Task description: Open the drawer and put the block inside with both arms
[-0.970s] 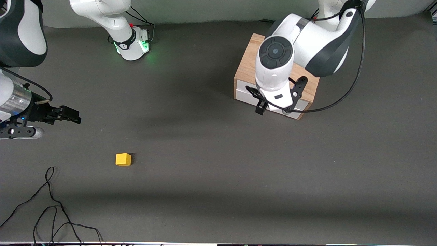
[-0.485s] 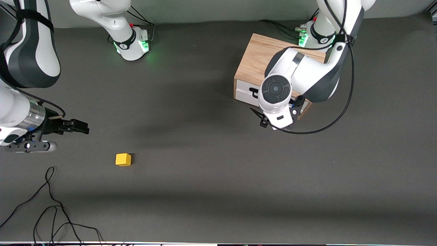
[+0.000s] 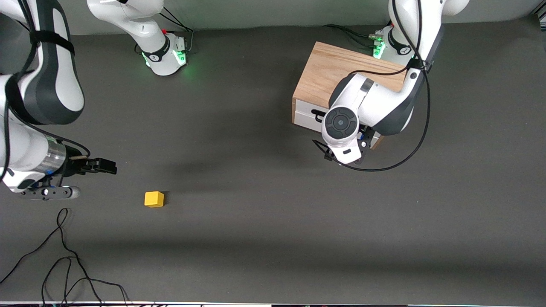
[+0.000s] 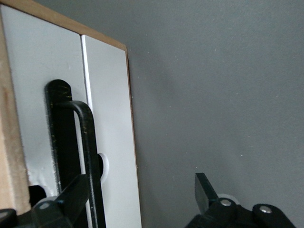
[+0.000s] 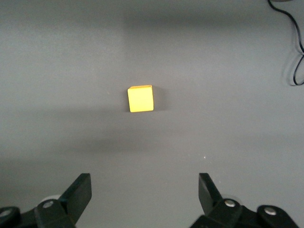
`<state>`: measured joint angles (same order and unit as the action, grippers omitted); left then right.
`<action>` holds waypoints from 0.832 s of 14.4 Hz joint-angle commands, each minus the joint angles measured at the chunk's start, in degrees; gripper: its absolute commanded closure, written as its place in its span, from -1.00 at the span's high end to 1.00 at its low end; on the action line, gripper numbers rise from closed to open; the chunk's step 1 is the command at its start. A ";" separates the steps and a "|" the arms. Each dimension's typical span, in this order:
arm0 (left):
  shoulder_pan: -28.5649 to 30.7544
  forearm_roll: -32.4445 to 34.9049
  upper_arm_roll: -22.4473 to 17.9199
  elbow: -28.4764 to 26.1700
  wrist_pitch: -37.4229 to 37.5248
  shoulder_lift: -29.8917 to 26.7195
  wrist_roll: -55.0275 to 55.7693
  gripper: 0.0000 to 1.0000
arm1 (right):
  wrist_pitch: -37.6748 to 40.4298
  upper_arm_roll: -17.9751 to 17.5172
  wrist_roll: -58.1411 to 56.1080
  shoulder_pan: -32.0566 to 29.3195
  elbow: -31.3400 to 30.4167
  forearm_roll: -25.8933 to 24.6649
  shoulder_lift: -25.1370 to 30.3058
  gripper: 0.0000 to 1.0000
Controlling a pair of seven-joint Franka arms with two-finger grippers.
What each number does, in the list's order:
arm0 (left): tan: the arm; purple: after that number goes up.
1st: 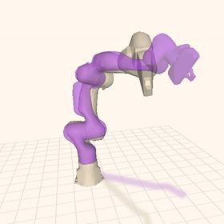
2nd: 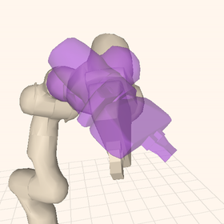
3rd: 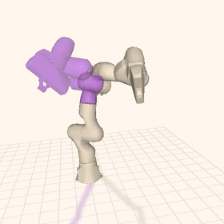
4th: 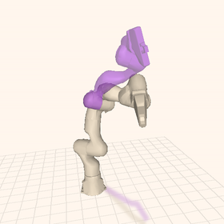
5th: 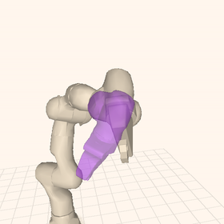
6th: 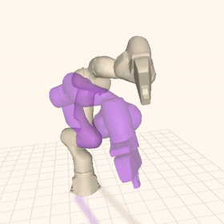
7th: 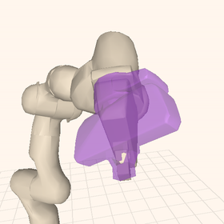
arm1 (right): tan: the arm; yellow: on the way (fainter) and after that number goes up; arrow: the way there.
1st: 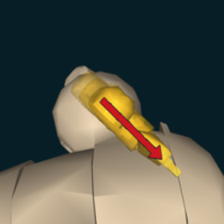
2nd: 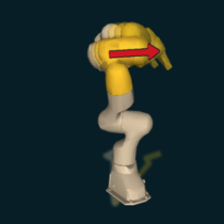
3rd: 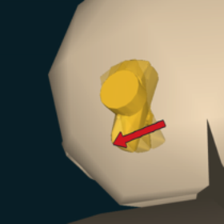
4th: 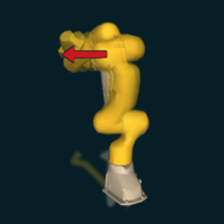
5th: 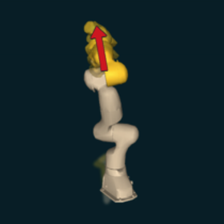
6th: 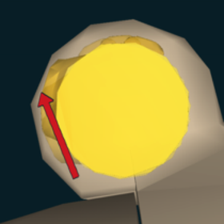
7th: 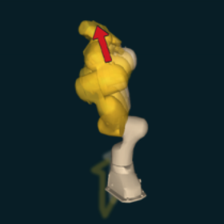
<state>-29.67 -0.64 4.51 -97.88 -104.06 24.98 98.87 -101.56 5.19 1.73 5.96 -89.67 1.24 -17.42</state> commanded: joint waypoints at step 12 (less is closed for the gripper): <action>-1.26 -0.59 0.15 -1.52 2.37 1.03 2.82 1.00 | -6.18 0.26 0.65 2.65 2.48 0.08 -7.44 1.00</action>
<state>-30.29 -0.67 4.87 -99.23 -103.23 26.46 99.78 -106.11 5.07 1.73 7.63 -88.87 1.23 -22.27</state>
